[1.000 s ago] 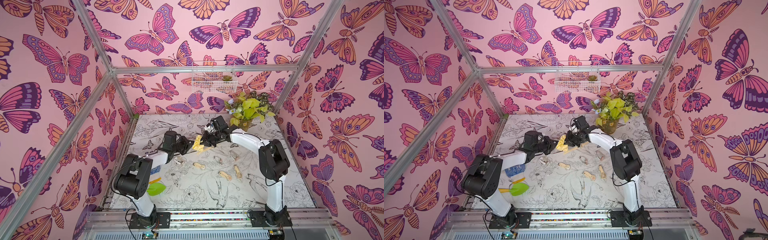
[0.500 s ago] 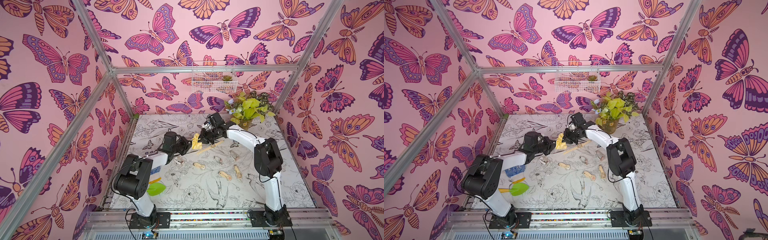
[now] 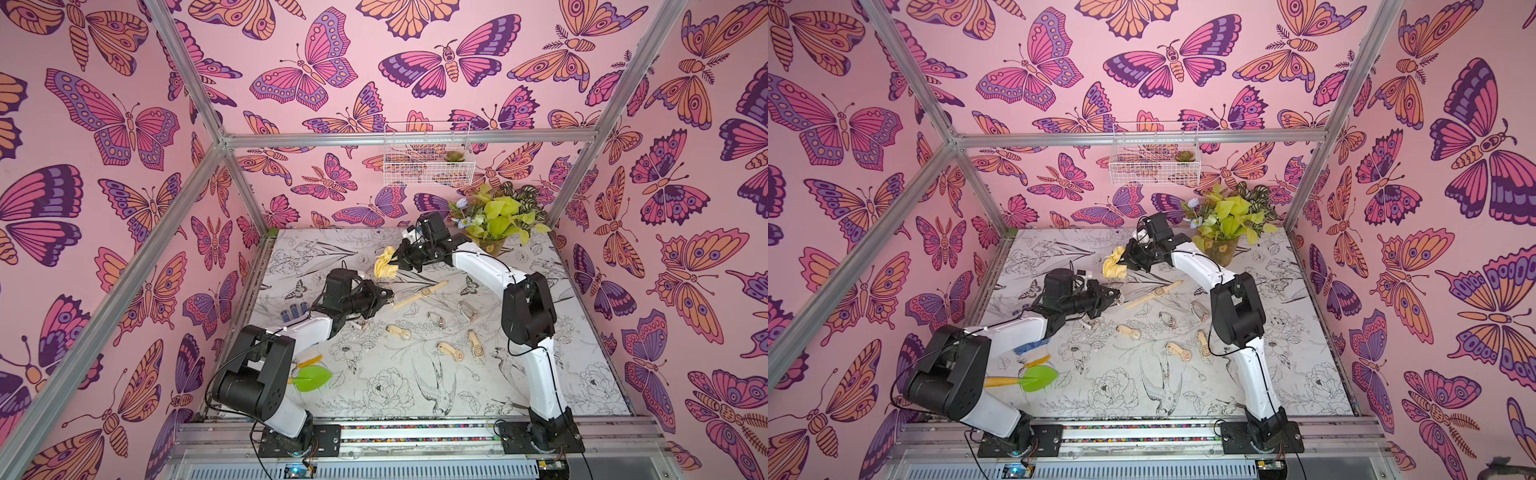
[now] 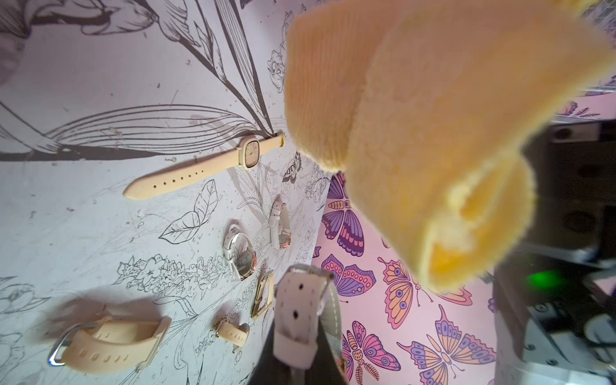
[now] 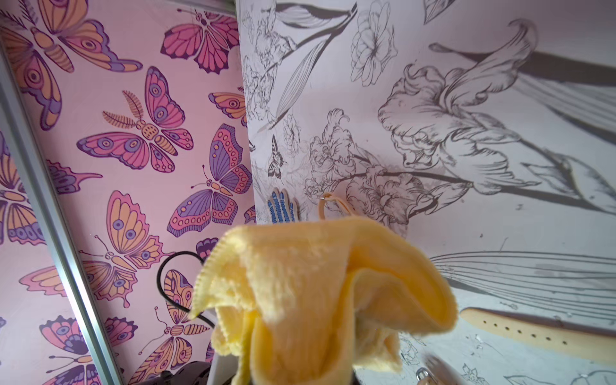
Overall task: Wipe the watch dial
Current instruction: Wipe the dirt from the watch dial.
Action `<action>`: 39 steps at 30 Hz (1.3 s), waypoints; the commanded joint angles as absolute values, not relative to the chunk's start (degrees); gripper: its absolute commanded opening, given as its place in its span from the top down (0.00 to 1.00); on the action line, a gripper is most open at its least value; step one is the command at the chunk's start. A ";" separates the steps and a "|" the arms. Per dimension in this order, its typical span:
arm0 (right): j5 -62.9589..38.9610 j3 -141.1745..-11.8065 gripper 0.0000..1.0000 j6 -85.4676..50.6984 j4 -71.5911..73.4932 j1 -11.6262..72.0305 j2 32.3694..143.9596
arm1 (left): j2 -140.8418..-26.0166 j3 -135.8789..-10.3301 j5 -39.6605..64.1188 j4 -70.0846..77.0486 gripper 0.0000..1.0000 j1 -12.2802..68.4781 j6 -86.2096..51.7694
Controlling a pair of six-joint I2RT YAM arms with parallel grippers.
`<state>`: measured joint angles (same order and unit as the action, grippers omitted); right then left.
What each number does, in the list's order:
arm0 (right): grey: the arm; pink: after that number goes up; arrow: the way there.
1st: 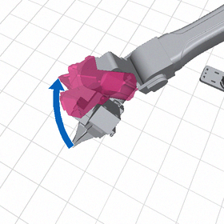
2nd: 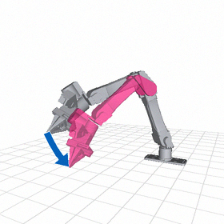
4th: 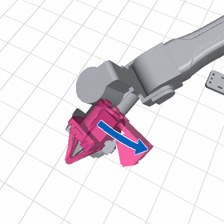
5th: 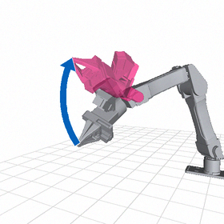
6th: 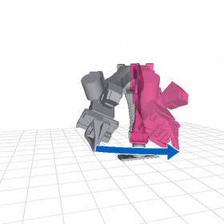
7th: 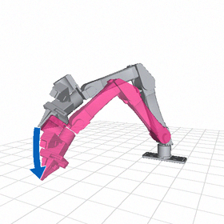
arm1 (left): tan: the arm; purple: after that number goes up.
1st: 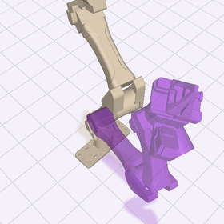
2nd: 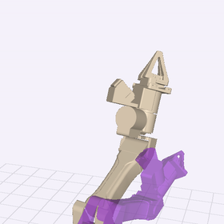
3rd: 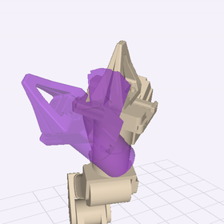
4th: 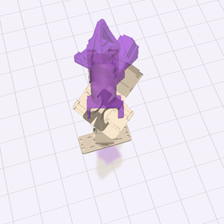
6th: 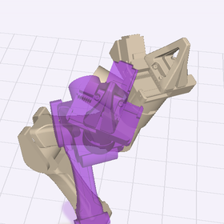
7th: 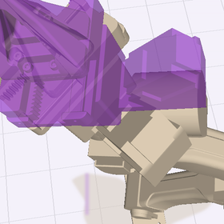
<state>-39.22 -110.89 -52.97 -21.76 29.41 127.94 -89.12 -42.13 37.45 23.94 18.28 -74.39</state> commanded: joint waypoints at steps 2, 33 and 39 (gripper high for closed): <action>-39.12 -105.44 1.00 -53.24 -19.94 28.43 122.81 | -88.14 -41.29 40.56 23.24 1.00 16.08 -73.35; -34.15 -86.15 1.00 -44.16 -25.09 37.38 111.21 | -95.55 -52.53 46.85 5.45 1.00 12.40 -53.70; -35.51 -92.56 1.00 -44.36 -25.62 38.22 116.76 | -95.65 -52.65 46.85 5.45 1.00 12.57 -54.14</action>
<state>-34.50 -88.77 -44.93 -25.21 37.41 114.08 -94.91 -51.64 45.41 6.13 12.67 -55.48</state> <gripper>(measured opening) 0.119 0.086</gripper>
